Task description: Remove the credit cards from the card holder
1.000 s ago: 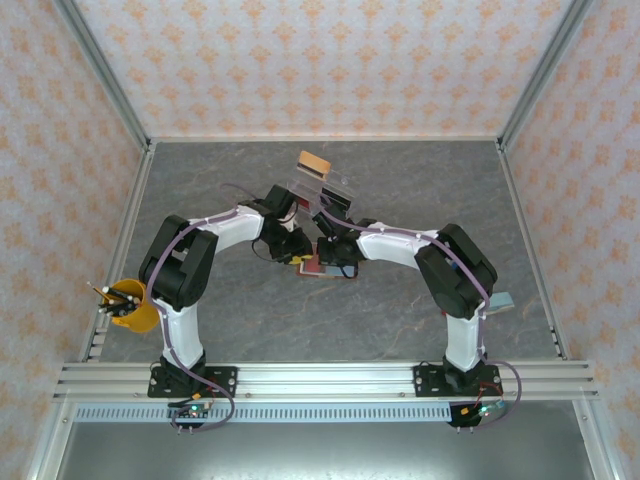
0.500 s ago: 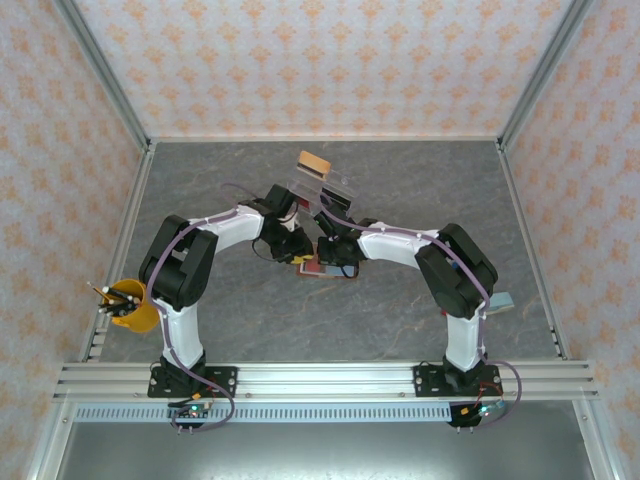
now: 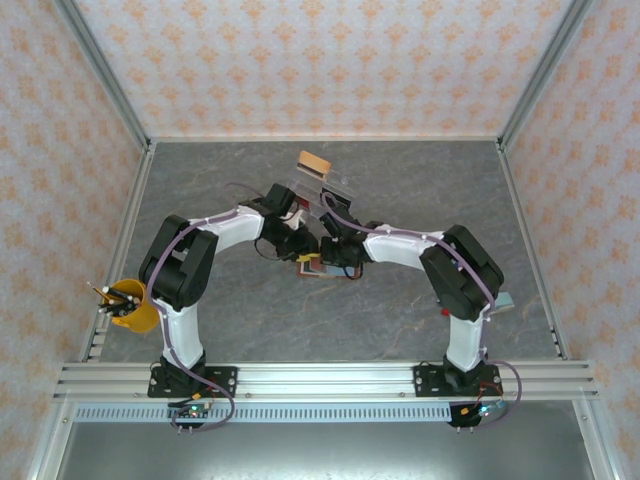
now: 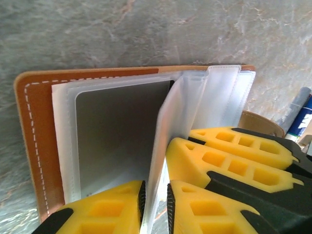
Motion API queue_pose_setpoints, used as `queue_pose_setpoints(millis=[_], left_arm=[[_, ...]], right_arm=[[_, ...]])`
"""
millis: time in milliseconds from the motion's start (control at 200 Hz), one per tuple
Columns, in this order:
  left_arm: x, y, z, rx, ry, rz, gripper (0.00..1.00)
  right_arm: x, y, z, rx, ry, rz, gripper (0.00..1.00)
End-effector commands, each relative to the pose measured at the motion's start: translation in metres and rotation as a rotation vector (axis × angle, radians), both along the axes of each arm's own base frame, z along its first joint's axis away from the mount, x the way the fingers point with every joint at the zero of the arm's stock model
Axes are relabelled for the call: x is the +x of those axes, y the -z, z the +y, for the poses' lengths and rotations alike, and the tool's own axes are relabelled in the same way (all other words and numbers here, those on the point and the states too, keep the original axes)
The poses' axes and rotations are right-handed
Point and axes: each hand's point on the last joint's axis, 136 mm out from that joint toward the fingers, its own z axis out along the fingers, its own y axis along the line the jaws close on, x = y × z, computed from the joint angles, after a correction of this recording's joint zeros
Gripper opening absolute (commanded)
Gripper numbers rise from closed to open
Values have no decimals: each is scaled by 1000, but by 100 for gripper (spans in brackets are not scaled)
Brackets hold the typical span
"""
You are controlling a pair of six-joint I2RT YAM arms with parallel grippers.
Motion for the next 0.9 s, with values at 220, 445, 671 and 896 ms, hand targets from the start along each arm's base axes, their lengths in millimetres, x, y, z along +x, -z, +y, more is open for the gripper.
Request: queue_pose_setpoints(millis=[220, 445, 671, 896], left_arm=[[-1, -26, -10, -71, 37, -71, 22], [-1, -35, -21, -131, 36, -76, 23], [-9, -50, -44, -174, 76, -102, 29], [-13, -56, -67, -195, 115, -111, 37]], right_arm=[[-2, -30, -18, 35, 61, -62, 20], [2, -47, -39, 16, 146, -143, 31], [6, -60, -71, -26, 271, -221, 38], [6, -70, -93, -61, 346, -275, 39]])
